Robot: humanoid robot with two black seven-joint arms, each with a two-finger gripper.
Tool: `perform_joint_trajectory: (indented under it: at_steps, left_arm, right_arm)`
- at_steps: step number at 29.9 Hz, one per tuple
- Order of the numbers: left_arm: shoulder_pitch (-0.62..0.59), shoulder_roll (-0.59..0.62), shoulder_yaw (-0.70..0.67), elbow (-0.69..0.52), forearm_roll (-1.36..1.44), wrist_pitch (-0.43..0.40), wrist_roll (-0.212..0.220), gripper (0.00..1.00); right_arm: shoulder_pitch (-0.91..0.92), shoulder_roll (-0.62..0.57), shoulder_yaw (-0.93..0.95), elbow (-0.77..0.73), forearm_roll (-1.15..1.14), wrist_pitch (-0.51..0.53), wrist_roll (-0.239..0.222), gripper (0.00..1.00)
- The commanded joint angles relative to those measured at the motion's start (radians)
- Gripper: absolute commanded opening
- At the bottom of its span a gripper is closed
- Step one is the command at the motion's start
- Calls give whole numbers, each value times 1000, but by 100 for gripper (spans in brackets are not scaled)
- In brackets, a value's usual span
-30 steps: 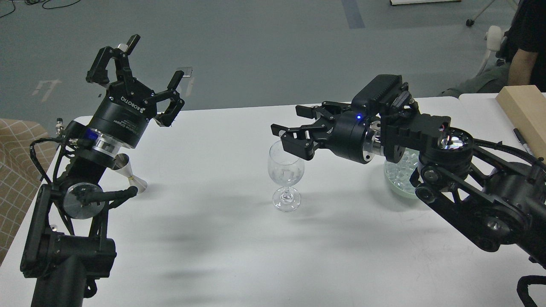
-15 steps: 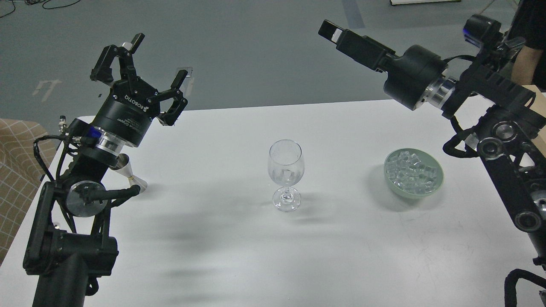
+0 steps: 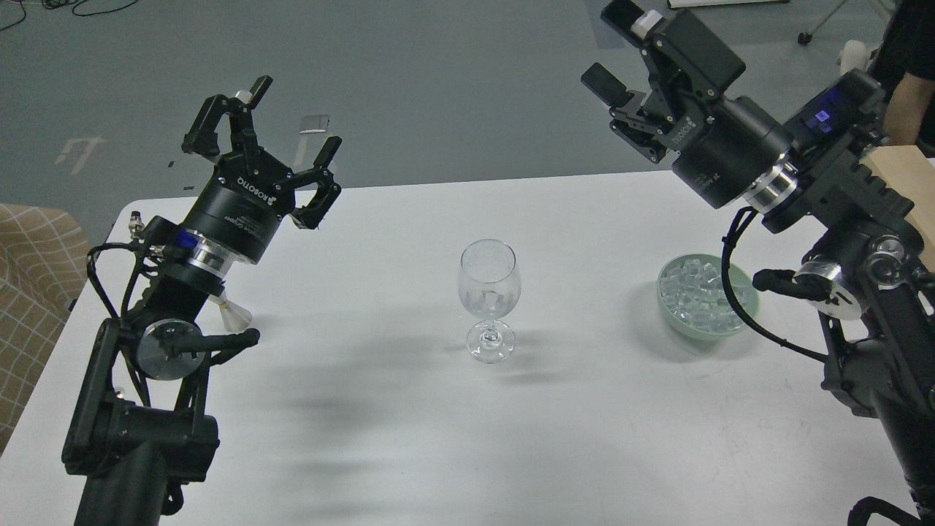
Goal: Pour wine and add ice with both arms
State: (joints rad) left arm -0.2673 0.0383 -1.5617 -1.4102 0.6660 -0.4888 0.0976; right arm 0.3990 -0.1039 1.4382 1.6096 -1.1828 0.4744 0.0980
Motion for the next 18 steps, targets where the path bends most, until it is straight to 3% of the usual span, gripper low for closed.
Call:
perform_joint_trajectory:
  at_steps: [1, 5, 12, 18]
  left_arm:
    - [5, -35, 2, 1, 3, 0, -55, 98]
    - [6, -38, 2, 1, 3, 1, -55, 98]
    - [-7, -38, 34, 22, 3, 168, -68, 98]
    - [-32, -38, 80, 14, 4, 187, -70, 98]
  right_arm:
    - [-2, 78, 73, -14, 71, -20, 5, 100]
    - [-12, 93, 103, -19, 83, -43, 5, 100]
    - [-45, 104, 123, -8, 84, -82, 5, 100]
    - [-61, 104, 154, -8, 140, -99, 5, 100]
